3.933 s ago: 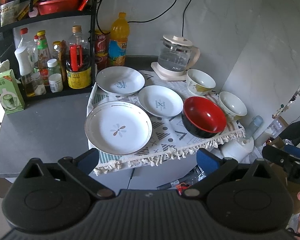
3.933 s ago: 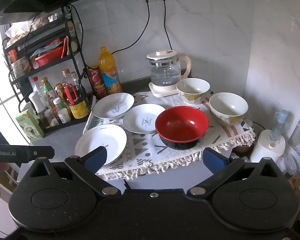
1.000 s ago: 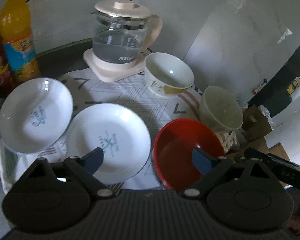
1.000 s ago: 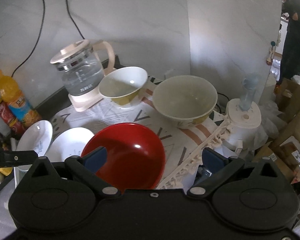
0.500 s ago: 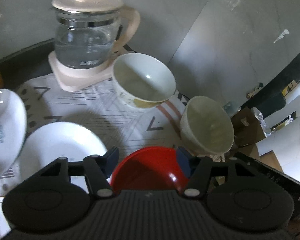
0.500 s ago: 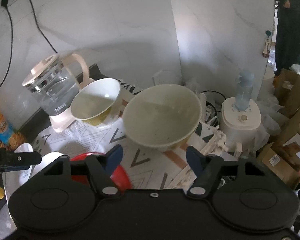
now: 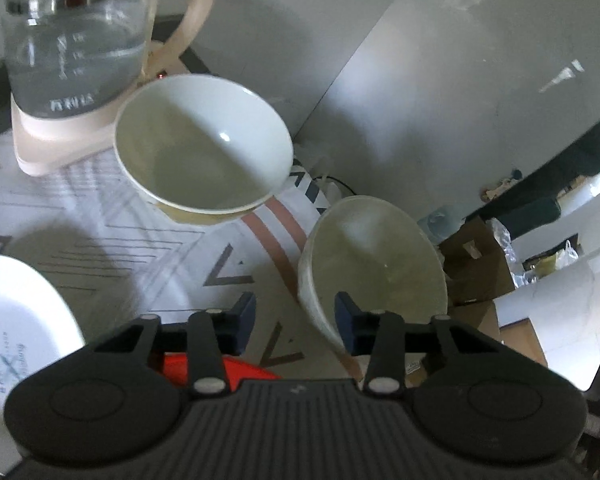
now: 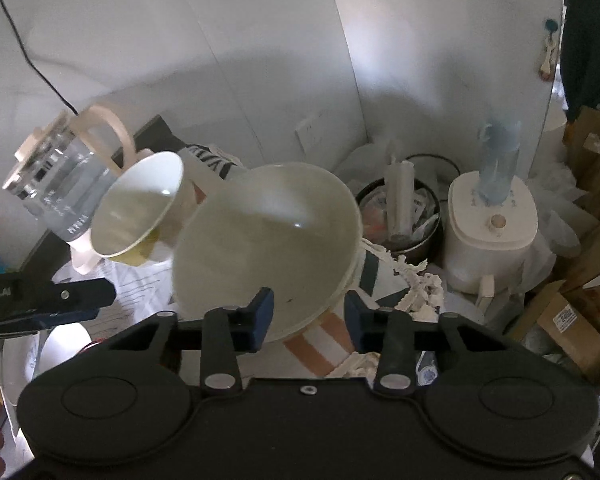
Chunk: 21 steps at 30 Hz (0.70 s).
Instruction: Organize plates and bowls
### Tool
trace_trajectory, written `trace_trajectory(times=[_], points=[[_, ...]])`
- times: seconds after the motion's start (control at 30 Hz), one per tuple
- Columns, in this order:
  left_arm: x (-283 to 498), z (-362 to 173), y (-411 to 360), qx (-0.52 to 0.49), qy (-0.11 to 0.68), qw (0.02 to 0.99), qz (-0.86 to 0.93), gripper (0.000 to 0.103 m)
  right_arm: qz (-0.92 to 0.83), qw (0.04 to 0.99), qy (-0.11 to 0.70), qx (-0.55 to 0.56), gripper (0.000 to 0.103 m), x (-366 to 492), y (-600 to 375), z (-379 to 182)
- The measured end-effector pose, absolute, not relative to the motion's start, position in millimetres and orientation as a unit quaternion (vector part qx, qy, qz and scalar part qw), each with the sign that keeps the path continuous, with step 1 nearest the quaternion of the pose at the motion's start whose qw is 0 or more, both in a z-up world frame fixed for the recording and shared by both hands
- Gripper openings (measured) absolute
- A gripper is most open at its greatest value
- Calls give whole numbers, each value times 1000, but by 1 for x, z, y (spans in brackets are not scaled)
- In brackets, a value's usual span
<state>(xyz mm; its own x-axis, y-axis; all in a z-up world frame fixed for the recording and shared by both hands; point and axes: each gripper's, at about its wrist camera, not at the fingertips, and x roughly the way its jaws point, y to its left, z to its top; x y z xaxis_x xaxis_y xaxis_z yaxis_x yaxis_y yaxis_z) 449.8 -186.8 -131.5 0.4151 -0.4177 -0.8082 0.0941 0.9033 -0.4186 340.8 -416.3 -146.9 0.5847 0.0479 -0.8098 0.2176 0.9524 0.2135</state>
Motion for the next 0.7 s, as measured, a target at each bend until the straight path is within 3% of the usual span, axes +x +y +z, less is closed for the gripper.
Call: trace_trajectory(times=[0.2,0.47,0.7], points=[[467,-150,-203,-165,538,814,-147,34,-42,869,471,144,35,359,-429,-160],[483,-169,-219,-168,558,800,-142,12,-25,858,486,165,25,370,-438,-175],[486,-181,-222,-173,566,794,-138,11,-22,858,492,147,24,377,-435,-180]])
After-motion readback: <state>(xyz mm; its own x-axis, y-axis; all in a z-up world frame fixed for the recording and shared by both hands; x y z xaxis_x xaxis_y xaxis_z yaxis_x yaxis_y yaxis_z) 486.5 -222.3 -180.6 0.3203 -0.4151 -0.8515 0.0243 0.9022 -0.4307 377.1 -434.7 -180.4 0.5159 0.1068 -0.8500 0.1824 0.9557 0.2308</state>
